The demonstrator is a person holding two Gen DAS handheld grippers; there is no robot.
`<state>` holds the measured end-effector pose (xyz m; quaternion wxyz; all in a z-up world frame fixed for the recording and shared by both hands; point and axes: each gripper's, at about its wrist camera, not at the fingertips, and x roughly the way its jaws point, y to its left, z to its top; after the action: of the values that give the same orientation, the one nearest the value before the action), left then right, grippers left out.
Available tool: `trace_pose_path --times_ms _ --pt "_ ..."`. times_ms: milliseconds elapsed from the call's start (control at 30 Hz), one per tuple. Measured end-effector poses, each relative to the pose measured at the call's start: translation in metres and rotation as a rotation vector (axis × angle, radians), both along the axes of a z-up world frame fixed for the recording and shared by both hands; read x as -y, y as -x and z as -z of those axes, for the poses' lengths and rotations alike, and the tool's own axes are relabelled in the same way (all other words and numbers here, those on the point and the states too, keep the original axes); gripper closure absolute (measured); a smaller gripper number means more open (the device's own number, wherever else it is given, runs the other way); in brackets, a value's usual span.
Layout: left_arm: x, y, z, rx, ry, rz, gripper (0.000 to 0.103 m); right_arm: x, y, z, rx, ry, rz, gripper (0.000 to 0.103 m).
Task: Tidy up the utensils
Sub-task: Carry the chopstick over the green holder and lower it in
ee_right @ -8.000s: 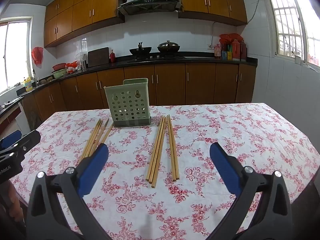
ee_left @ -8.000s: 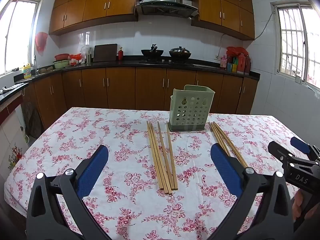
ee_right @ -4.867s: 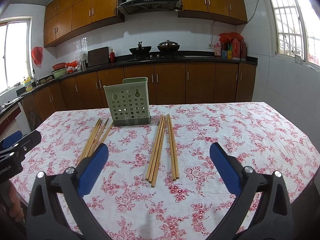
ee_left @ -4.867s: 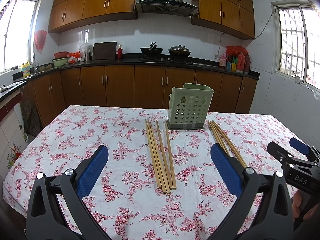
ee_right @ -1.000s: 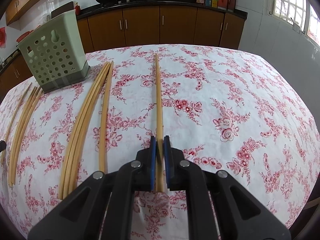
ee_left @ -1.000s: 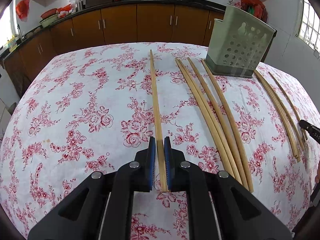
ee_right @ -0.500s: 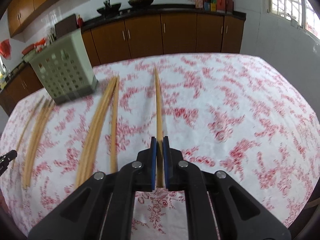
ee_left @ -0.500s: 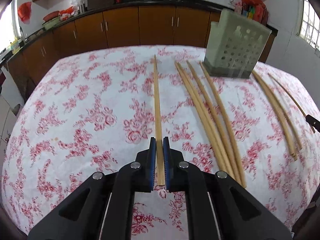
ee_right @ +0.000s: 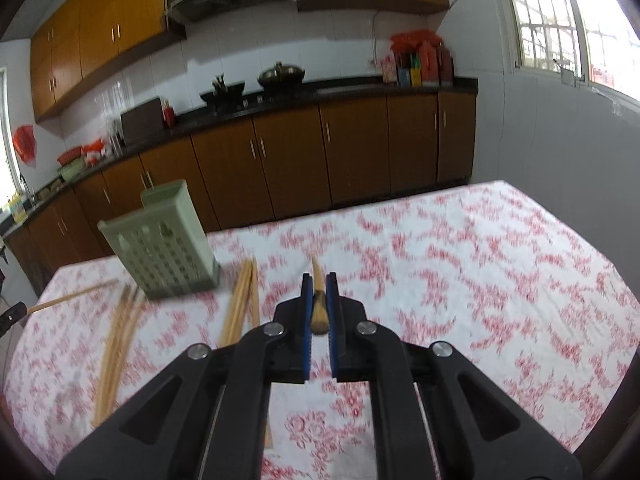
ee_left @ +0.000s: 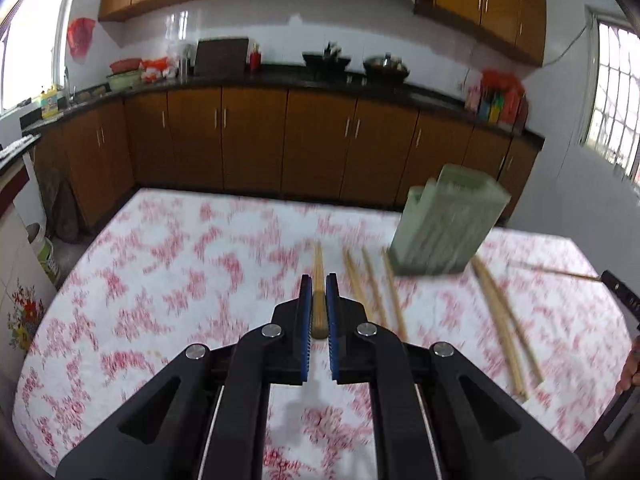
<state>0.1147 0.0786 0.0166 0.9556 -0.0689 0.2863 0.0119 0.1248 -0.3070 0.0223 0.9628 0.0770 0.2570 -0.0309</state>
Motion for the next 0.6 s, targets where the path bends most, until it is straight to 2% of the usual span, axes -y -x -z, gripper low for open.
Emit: trace_pose_path --times_ms 233,600 --pt "0.0 -0.007 -0.032 0.074 0.007 -0.003 0.096 -0.002 -0.005 -0.026 0.063 0.0 -0.006 0.095" --pt "0.001 -0.025 -0.061 0.107 -0.028 -0.021 0.096 -0.005 -0.024 -0.061 0.103 0.02 -0.024 0.096"
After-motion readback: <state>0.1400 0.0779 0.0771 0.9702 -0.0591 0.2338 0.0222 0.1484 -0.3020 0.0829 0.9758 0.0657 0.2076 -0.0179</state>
